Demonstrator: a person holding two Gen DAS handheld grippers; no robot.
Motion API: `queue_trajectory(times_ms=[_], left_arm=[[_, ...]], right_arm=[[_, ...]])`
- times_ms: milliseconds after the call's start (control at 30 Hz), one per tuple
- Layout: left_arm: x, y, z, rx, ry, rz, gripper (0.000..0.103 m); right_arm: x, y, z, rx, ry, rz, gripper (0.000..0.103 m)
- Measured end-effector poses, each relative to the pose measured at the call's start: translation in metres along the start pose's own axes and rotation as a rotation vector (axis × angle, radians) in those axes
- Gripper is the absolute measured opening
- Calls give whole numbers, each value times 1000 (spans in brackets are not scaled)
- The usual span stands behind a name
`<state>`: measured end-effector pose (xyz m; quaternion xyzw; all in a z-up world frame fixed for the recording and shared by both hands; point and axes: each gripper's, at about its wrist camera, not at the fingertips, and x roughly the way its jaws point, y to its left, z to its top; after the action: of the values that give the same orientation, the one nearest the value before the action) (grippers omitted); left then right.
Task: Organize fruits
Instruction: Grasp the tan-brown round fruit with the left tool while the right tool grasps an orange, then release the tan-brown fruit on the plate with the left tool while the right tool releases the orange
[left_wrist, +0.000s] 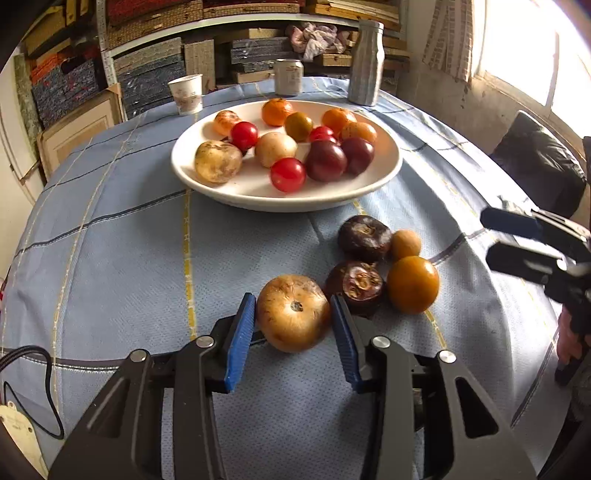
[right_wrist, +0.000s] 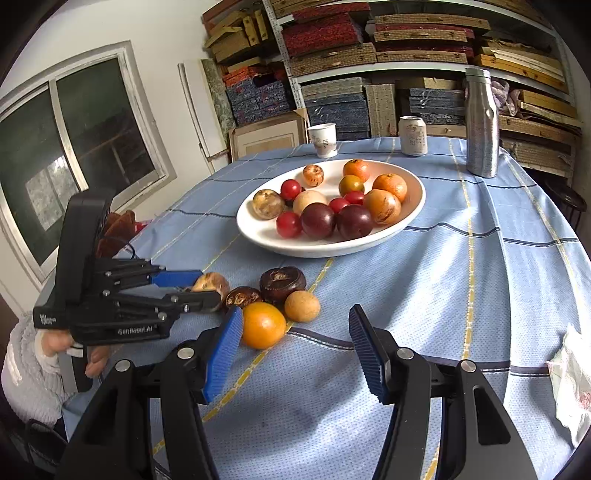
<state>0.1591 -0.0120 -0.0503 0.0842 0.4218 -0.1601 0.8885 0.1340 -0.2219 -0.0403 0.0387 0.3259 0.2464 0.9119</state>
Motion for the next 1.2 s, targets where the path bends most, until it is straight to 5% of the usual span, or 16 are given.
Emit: queue_trajectory(times_ms=[233, 800, 967, 1200], left_arm=[[-10, 26, -1, -73, -47, 7, 41], [-9, 21, -2, -45, -53, -20, 41], [-11, 20, -1, -47, -60, -13, 41], [-41, 24, 26, -38, -113, 18, 41]], right_arm=[[19, 24, -2, -79, 92, 2, 52], [59, 38, 4, -85, 194, -54, 38], [56, 42, 5, -117, 184, -61, 38], [3, 34, 33, -111, 38, -75, 37]])
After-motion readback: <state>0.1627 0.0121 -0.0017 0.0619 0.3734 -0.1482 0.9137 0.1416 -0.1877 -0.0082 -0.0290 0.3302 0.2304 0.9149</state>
